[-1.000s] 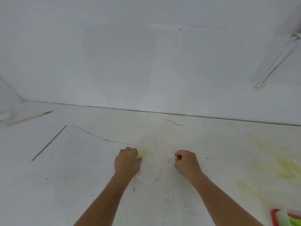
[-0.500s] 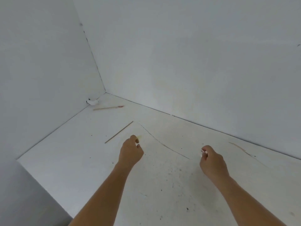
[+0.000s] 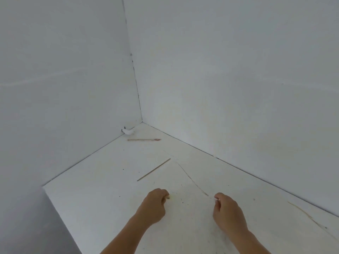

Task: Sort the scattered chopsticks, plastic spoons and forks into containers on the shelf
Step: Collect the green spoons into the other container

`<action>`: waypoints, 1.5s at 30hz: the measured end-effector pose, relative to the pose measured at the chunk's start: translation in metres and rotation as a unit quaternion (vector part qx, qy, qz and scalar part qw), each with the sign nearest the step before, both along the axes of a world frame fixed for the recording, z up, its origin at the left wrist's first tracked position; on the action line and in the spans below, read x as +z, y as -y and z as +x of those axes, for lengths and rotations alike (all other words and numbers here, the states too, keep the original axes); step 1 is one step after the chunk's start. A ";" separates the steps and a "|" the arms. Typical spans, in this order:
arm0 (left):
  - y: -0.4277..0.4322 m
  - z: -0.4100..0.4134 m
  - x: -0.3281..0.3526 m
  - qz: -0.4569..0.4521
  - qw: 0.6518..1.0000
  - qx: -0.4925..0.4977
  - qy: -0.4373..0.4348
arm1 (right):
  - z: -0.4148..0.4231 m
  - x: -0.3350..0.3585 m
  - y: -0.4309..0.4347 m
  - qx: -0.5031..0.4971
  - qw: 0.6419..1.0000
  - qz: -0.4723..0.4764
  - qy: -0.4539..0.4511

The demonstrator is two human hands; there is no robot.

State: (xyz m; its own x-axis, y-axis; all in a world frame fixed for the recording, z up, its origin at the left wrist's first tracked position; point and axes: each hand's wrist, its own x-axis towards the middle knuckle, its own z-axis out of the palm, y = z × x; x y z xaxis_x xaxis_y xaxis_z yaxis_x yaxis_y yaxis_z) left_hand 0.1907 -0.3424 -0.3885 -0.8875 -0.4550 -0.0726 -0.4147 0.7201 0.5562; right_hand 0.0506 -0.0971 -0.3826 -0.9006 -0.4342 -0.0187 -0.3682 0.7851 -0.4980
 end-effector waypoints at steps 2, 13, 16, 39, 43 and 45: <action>0.033 -0.027 0.013 0.007 1.000 0.001 -0.014 | -0.017 0.006 0.031 -0.005 1.000 -0.017 0.003; 0.172 -0.122 -0.017 -0.131 0.985 -0.095 0.050 | -0.079 -0.010 0.182 -0.078 0.995 -0.023 0.057; 0.196 -0.141 -0.017 -0.141 0.982 -0.124 0.005 | -0.086 -0.019 0.182 -0.119 0.990 -0.026 0.069; 0.297 -0.227 -0.046 -0.175 0.978 -0.036 -0.106 | -0.080 -0.021 0.063 -0.281 0.958 -0.052 0.021; 0.295 -0.230 -0.039 -0.243 0.960 -0.111 -0.090 | -0.066 -0.019 0.044 -0.289 0.956 -0.055 0.012; 0.296 -0.231 -0.035 -0.275 0.949 -0.132 -0.072 | -0.061 -0.019 0.036 -0.290 0.955 -0.057 0.001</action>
State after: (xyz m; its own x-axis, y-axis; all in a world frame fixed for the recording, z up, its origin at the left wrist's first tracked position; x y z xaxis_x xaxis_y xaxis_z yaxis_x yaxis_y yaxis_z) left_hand -0.0407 -0.6389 -0.4238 -0.9587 -0.1488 0.2422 -0.1273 0.9866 0.1023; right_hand -0.0104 -0.1326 -0.4013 -0.9905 0.1377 -0.0036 0.1130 0.7969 -0.5935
